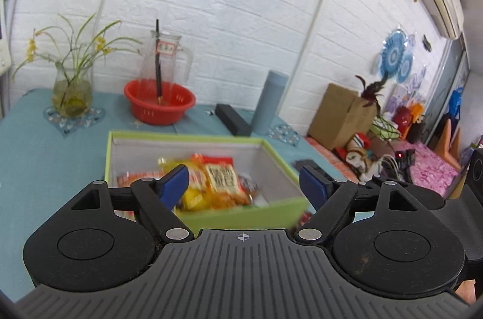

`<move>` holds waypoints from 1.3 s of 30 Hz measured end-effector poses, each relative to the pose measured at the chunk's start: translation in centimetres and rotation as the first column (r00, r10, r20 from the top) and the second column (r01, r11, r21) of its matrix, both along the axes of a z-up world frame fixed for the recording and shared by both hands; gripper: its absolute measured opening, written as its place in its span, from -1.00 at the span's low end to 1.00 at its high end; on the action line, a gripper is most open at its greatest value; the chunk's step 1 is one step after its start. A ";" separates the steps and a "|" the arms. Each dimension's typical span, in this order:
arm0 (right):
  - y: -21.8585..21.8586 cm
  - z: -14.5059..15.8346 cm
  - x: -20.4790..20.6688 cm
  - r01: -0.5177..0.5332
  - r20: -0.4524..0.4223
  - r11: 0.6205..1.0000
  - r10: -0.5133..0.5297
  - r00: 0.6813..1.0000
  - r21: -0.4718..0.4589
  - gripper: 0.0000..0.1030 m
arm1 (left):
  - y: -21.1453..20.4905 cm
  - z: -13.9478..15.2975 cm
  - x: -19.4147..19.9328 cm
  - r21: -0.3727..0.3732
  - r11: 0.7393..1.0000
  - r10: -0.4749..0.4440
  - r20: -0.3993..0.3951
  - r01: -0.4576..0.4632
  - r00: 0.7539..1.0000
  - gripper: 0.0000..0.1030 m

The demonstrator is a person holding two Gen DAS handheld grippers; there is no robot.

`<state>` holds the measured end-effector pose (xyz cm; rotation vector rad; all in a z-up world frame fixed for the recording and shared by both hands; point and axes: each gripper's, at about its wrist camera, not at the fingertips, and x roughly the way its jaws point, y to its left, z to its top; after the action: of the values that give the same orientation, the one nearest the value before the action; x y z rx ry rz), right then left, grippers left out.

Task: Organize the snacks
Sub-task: 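Carry the yellow cake packet into the box and release it, then grasp the green-wrapped candy with the left gripper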

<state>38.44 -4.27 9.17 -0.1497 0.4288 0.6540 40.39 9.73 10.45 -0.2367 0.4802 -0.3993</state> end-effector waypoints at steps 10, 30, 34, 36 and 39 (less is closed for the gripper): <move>-0.6 -8.4 -8.7 0.019 -0.155 0.998 -0.028 0.988 -0.062 0.81 | 0.4 -9.5 -8.7 -0.100 0.995 -0.016 -0.233 -0.008 0.972 0.21; -3.8 -10.3 -2.7 0.044 -0.294 0.998 -0.053 0.954 -0.036 0.82 | -7.6 -10.9 0.2 -0.131 0.979 -0.197 -0.418 0.156 0.887 -0.75; -5.7 -10.0 -5.4 0.065 -0.325 0.998 -0.060 0.944 0.005 0.82 | -8.6 -11.3 -2.0 -0.144 0.972 -0.229 -0.427 0.184 0.875 -0.75; -6.2 -9.7 -7.3 0.074 -0.318 0.997 -0.069 0.945 0.001 0.82 | -9.3 -11.7 -3.6 -0.149 0.969 -0.241 -0.434 0.195 0.868 -0.74; -6.9 -9.3 -10.2 0.078 -0.312 0.997 -0.070 0.948 0.016 0.82 | -10.2 -12.3 -6.4 -0.143 0.968 -0.248 -0.444 0.206 0.861 -0.73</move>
<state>28.23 -11.19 -0.12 -0.0022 0.7257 0.6108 34.00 -0.49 -1.85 -0.3682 0.9656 -0.6022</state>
